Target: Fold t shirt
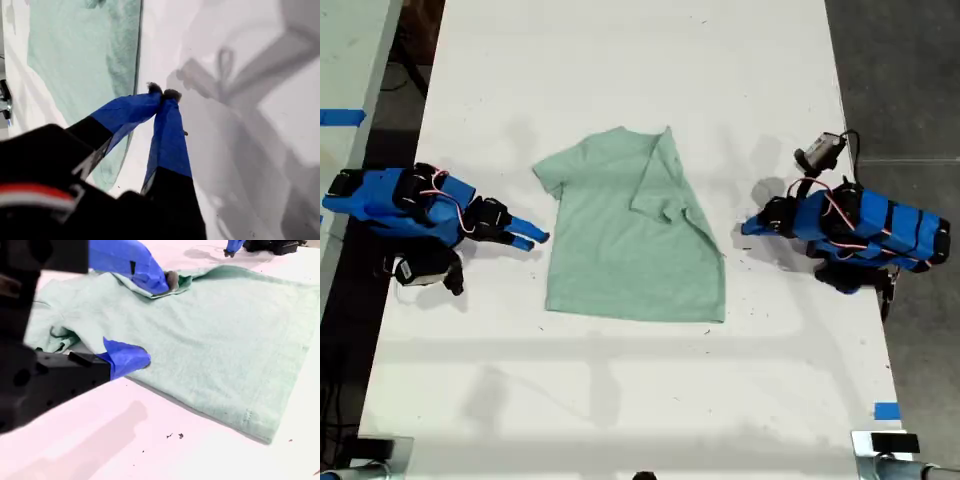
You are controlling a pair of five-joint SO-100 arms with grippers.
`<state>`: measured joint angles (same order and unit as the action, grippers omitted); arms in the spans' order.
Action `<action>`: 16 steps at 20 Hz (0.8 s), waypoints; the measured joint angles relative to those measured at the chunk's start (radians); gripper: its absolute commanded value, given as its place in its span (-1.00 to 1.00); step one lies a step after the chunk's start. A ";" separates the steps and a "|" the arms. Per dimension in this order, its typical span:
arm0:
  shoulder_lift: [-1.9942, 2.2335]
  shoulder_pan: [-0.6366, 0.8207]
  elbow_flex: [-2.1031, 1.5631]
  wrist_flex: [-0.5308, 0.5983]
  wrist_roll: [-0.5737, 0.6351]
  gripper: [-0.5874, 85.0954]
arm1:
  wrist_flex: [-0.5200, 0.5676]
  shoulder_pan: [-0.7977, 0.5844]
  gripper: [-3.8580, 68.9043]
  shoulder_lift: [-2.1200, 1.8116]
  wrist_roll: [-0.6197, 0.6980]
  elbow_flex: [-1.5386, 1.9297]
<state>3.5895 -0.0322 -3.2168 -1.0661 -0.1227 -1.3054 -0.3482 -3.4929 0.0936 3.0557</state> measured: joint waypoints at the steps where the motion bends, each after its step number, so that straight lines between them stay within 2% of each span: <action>1: 0.000 0.000 0.000 0.000 0.000 -0.52 | 0.000 0.000 -0.87 0.000 0.005 0.000; 16: 0.000 0.000 0.000 0.000 0.000 -0.52 | 0.000 0.009 -0.87 -0.002 0.014 0.000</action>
<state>3.5895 -0.0322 -3.2168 -1.0661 -0.1227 -1.3054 -0.3390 -3.4944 0.1074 3.0557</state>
